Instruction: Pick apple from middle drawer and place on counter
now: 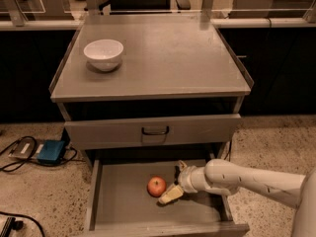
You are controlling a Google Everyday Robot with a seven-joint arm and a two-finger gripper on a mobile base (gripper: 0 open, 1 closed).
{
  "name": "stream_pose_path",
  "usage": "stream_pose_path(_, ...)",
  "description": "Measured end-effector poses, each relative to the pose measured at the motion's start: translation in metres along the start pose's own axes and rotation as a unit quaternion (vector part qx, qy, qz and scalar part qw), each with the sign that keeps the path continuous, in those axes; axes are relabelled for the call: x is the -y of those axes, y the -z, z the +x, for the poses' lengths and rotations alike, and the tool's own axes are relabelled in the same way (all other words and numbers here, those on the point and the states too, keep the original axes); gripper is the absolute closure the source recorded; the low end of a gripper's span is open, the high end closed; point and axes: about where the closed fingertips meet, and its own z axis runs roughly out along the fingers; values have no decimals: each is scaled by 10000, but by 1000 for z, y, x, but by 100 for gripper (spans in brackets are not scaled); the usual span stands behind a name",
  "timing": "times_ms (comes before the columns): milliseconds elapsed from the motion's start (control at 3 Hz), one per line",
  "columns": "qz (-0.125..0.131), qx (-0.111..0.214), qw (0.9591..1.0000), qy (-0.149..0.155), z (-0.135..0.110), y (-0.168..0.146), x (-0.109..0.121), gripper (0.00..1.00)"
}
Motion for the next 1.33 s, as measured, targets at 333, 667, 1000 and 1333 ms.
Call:
stream_pose_path(333, -78, -26, 9999, 71, -1, -15, -11, 0)
stream_pose_path(667, -200, -14, 9994, 277, -18, -36, -26, 0)
stream_pose_path(1000, -239, -19, 9990, 365, -26, -46, -33, 0)
stream_pose_path(1333, -186, -112, 9994, 278, -9, -48, -34, 0)
